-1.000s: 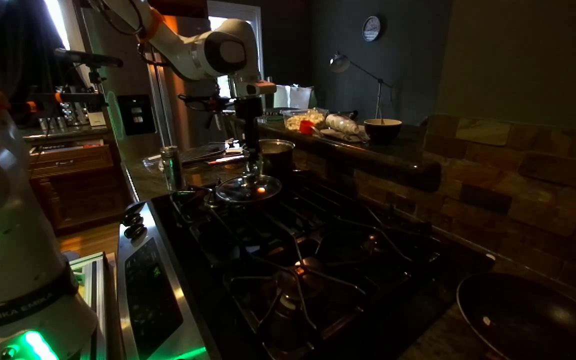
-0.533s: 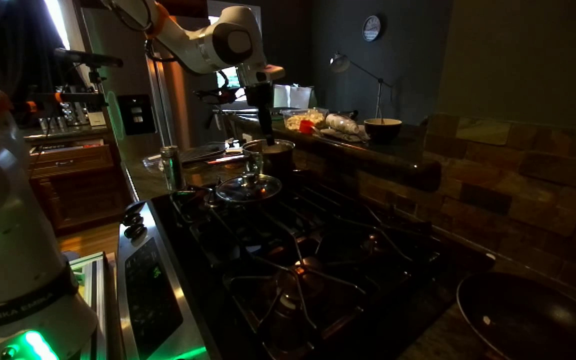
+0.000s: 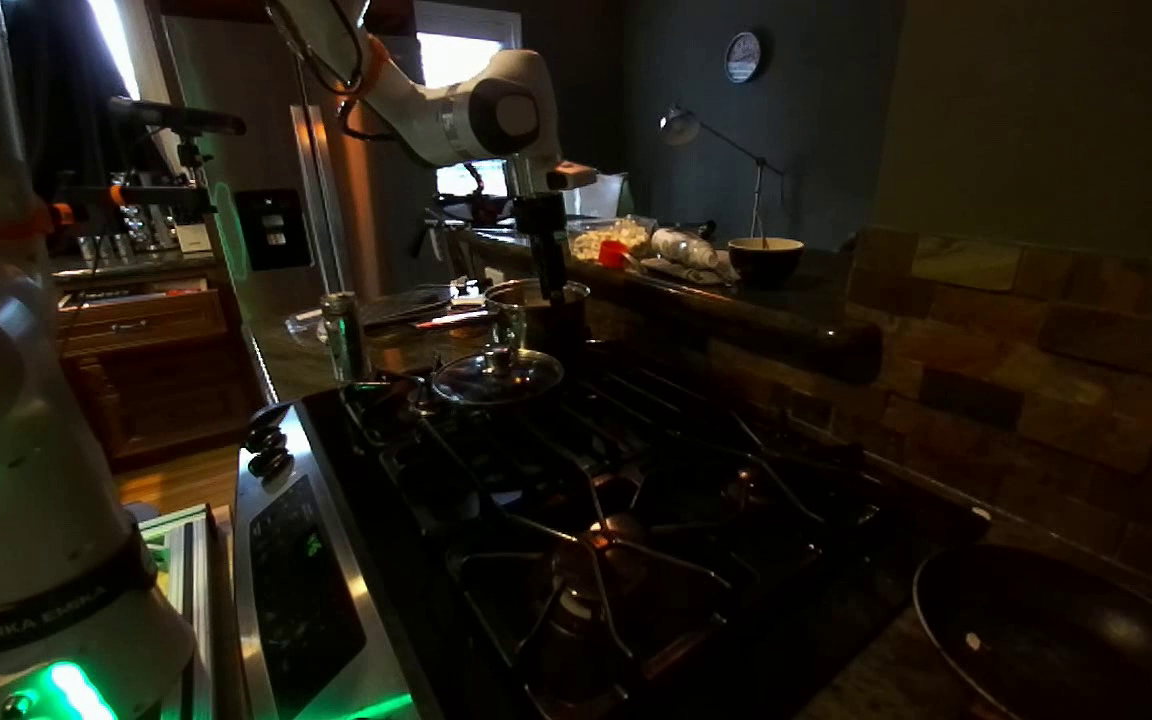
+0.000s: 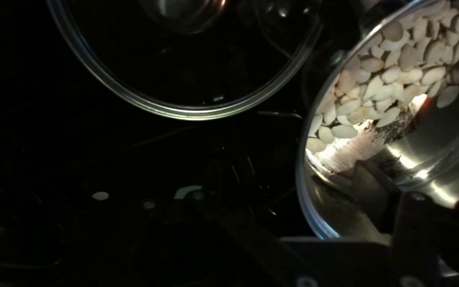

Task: Remove the glass lid from the pot, put it on the stove and move the pot to the top right stove plate

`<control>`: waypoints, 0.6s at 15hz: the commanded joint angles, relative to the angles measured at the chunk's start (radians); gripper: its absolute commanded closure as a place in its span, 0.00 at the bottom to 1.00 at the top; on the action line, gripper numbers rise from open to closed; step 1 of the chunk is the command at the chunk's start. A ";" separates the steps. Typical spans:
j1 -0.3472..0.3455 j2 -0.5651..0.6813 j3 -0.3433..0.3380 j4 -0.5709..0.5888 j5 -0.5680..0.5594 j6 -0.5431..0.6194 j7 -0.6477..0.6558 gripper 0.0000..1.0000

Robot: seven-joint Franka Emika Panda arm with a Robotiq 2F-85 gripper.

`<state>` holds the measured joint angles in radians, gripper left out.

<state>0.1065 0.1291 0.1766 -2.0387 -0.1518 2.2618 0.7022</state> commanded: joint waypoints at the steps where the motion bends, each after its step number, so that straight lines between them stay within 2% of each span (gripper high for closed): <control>1: 0.027 0.044 -0.019 0.050 0.036 -0.066 -0.129 0.47; 8: 0.047 0.102 -0.026 0.086 0.069 -0.084 -0.281 0.99; 9: 0.050 0.107 -0.029 0.094 0.066 -0.094 -0.285 1.00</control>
<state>0.1331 0.2042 0.1673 -1.9897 -0.1059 2.2163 0.4639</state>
